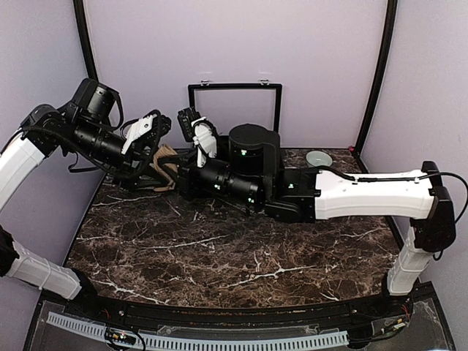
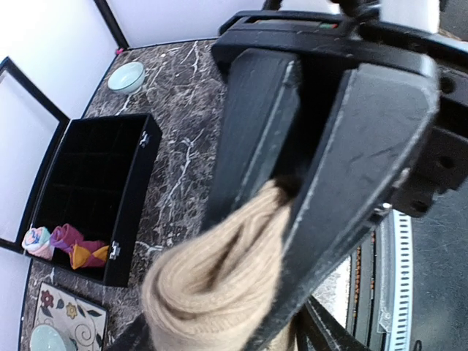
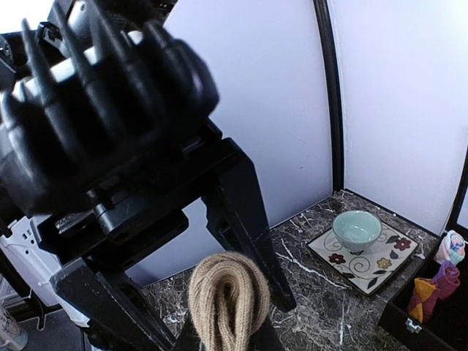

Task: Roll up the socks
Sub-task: Roll the sock at the center of the board.

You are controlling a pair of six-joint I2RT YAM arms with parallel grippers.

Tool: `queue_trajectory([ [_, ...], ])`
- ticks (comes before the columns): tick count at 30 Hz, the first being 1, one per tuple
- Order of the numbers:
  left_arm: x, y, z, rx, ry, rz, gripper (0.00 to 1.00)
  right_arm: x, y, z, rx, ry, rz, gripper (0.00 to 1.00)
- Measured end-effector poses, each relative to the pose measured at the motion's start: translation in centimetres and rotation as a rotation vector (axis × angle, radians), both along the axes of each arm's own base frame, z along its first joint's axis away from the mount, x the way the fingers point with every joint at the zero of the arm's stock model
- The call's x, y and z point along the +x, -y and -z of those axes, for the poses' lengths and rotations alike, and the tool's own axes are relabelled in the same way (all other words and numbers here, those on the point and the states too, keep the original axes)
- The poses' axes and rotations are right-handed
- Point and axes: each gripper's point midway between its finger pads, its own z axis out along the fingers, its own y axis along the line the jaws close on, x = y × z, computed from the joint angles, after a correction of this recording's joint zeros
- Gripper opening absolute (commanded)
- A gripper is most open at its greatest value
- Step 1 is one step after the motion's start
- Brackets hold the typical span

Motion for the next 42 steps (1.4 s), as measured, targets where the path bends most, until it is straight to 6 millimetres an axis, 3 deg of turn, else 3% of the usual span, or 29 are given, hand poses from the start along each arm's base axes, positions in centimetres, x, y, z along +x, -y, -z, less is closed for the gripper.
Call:
queue_trajectory([
  [7,1.1,-0.5,0.9,0.026,0.048,-0.050,0.60,0.7,-0.9,1.3,0.016,-0.042,0.064,0.00],
  [14,1.4,-0.7,1.2,0.036,0.054,-0.070,0.60,1.2,-1.4,1.3,0.067,-0.070,0.094,0.00],
  [22,0.8,-0.7,2.5,0.039,0.015,-0.059,0.59,0.0,-2.3,0.5,0.119,-0.061,0.049,0.00],
  [26,0.9,-0.8,2.4,0.040,0.027,-0.067,0.44,-0.6,-2.4,-0.4,0.154,-0.055,0.030,0.00],
  [33,1.1,-1.1,1.9,0.046,0.054,-0.092,0.04,-0.4,-2.2,-1.1,0.188,-0.055,0.047,0.00],
  [34,1.2,-1.2,1.7,0.047,0.060,-0.100,0.00,-0.3,-2.1,-1.2,0.193,-0.056,0.048,0.01],
  [36,1.3,-1.3,1.4,0.044,0.069,-0.107,0.00,-0.3,-2.1,-1.5,0.208,-0.058,0.048,0.22],
  [38,1.2,-1.2,1.2,0.041,0.072,-0.102,0.00,-0.3,-2.0,-1.6,0.217,-0.066,0.049,0.36],
  [42,-0.2,-1.1,0.7,0.029,0.034,-0.026,0.00,-0.6,-1.8,-1.7,0.228,-0.071,0.035,0.44],
])
